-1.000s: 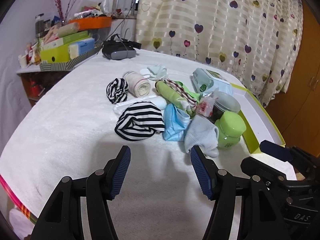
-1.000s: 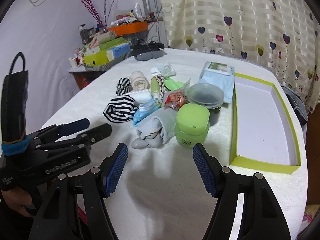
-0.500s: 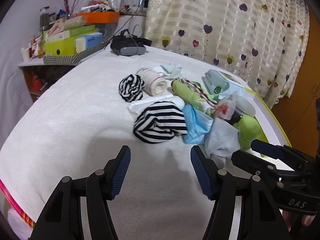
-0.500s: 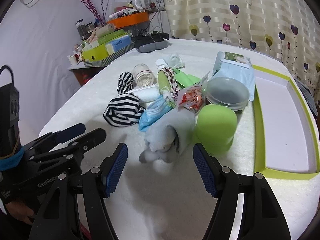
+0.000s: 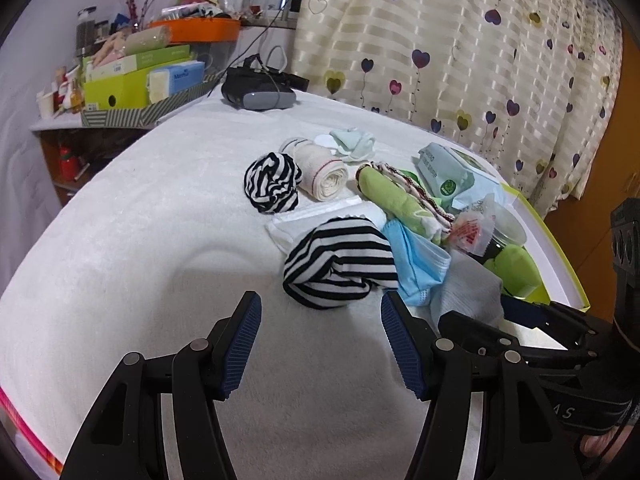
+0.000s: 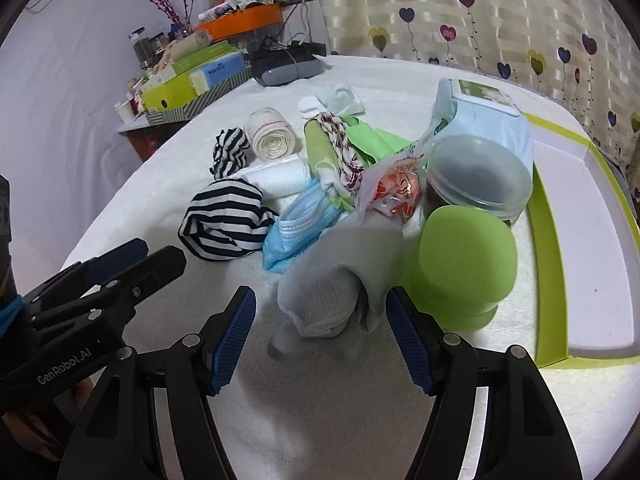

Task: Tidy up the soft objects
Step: 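Close the right tool on the grey sock, then grasp the black-and-white striped sock with the left tool while the right holds the grey sock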

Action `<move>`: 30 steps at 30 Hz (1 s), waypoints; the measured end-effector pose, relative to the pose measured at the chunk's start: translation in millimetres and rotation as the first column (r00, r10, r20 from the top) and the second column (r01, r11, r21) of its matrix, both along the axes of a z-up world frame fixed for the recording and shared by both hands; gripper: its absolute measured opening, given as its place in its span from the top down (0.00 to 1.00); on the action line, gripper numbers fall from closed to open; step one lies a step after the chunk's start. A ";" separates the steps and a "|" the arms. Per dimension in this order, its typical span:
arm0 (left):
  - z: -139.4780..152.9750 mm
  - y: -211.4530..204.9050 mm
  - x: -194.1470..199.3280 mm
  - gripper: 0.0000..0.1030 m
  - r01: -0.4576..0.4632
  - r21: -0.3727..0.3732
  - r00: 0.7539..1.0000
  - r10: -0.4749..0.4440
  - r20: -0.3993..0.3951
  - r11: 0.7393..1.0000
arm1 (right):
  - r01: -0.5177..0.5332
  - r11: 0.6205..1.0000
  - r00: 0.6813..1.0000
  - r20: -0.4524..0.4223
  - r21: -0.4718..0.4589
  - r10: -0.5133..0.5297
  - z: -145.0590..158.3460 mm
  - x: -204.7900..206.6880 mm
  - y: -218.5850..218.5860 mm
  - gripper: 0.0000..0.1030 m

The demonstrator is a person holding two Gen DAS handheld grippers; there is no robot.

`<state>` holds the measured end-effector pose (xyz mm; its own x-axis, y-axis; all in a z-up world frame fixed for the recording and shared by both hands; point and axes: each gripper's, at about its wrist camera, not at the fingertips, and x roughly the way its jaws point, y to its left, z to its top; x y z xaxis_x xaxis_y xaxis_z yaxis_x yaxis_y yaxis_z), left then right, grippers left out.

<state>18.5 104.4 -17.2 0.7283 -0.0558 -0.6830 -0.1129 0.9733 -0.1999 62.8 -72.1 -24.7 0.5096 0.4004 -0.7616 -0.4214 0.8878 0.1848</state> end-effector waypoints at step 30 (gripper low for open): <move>-24.7 -6.4 58.1 0.48 0.029 -0.039 0.997 -0.032 -0.075 0.999 | -0.051 0.996 0.993 0.111 0.075 0.042 25.4 -20.5 -19.8 0.73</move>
<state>76.6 98.0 -41.9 0.6720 -0.1044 -0.7332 -0.0993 0.9684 -0.2289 42.4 -91.8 0.6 0.5673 0.4816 -0.6680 -0.4836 0.8514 0.2031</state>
